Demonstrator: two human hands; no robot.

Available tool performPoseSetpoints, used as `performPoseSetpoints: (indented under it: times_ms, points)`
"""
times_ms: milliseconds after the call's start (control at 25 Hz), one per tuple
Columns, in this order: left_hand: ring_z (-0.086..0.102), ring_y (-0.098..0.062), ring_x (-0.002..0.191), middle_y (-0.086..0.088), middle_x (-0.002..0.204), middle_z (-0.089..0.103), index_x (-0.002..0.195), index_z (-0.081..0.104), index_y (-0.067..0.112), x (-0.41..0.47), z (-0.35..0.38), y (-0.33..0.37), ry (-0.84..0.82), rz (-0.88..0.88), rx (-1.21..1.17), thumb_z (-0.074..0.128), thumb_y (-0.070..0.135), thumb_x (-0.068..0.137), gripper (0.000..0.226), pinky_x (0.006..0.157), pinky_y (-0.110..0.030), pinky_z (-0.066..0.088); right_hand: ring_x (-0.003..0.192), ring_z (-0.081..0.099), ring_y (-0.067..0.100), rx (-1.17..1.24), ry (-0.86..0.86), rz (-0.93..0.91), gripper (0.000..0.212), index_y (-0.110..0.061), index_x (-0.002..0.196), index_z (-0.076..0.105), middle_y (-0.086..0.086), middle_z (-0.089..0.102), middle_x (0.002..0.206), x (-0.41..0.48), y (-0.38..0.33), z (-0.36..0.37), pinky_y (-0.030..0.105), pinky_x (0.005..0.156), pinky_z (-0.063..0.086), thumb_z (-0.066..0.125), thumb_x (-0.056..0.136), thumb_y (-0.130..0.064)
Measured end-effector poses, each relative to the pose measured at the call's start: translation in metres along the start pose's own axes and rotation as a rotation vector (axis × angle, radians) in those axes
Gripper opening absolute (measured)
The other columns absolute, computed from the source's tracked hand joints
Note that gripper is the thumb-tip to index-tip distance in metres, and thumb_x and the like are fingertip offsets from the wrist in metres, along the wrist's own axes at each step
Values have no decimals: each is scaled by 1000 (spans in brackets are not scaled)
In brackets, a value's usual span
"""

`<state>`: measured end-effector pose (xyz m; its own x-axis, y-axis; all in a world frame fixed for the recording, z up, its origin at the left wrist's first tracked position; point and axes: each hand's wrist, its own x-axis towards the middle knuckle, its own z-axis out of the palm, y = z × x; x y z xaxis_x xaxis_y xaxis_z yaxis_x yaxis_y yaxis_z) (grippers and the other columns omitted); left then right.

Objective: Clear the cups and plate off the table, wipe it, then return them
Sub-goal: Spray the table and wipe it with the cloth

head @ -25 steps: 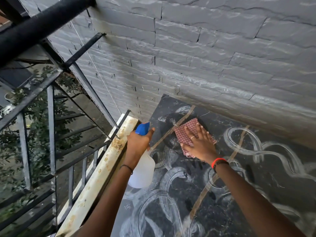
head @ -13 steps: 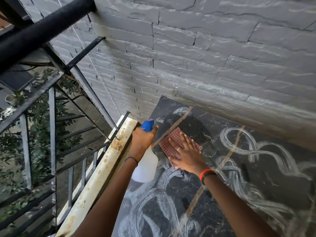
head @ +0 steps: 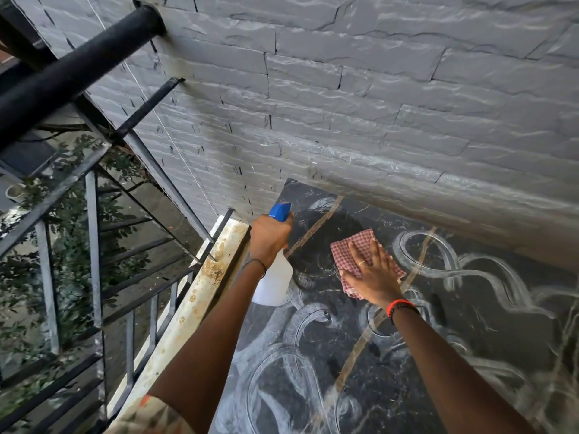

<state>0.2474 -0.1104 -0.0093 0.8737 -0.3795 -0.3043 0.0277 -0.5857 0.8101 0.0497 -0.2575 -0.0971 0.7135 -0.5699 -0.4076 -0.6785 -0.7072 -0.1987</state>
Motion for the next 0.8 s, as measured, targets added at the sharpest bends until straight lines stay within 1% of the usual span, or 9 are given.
performPoseSetpoints:
  times_ms: [80, 160, 320, 400, 480, 520, 600, 680, 800]
  points:
    - [58, -12, 54, -13, 81, 64, 109, 56, 3, 2, 0, 6, -7, 1, 44, 60, 44, 91, 45, 45, -11, 43, 145, -18, 30, 8, 4, 6, 76, -46, 145, -14, 10, -26, 156, 0, 1, 0, 47, 113, -14, 32, 89, -69]
    - [54, -9, 47, -8, 74, 62, 101, 58, 5, 2, -1, 10, 5, 14, 122, 58, 51, 90, 47, 40, -8, 35, 145, -19, 29, 17, 10, 9, 76, -47, 141, -18, 9, -27, 156, 1, 1, 1, 44, 111, -17, 33, 89, -70]
    - [54, -9, 48, -9, 75, 66, 99, 64, -1, -2, -8, 7, 57, 16, 184, 54, 55, 91, 57, 44, -11, 37, 145, -19, 29, 21, 10, 19, 76, -48, 139, -20, 9, -26, 156, 2, 2, 3, 45, 111, -17, 33, 88, -71]
    - [61, -11, 55, -10, 75, 70, 96, 66, 0, -5, -17, 2, 50, 8, 194, 52, 58, 90, 59, 50, -11, 42, 145, -18, 29, 18, 10, 16, 76, -48, 138, -20, 9, -26, 156, 2, 2, 3, 45, 112, -16, 32, 88, -71]
    - [66, -16, 62, -11, 73, 73, 84, 64, 4, -9, -26, -3, 49, 19, 207, 50, 62, 90, 60, 63, -19, 49, 145, -18, 29, 14, 11, 15, 76, -49, 140, -19, 9, -26, 156, 3, 2, 3, 44, 111, -17, 32, 88, -71]
    - [65, -16, 60, -11, 70, 73, 75, 63, 5, -13, -29, -5, 66, 31, 215, 50, 63, 89, 60, 66, -22, 51, 145, -18, 29, 14, 8, 18, 76, -49, 141, -17, 9, -26, 156, 3, 2, 3, 44, 110, -17, 32, 88, -71]
    - [61, -15, 55, -10, 66, 72, 70, 63, 4, -24, -33, -9, 103, 42, 226, 50, 64, 88, 64, 64, -24, 51, 145, -18, 29, 9, -3, 27, 76, -48, 144, -15, 9, -26, 156, 2, 2, 2, 45, 112, -16, 32, 89, -70]
    - [63, -19, 57, -10, 65, 71, 71, 62, 3, -36, -36, -14, 109, 25, 252, 50, 66, 87, 66, 61, -27, 51, 145, -18, 30, 20, -15, 31, 75, -47, 145, -12, 10, -26, 156, 1, -1, 1, 48, 114, -13, 33, 90, -68]
    - [57, -20, 52, -6, 57, 61, 65, 46, 13, -50, -40, -23, 131, 9, 290, 48, 70, 84, 60, 50, -24, 40, 146, -14, 33, 44, 29, 58, 72, -44, 148, -7, 13, -23, 157, -4, -8, 5, 50, 116, -9, 34, 92, -65]
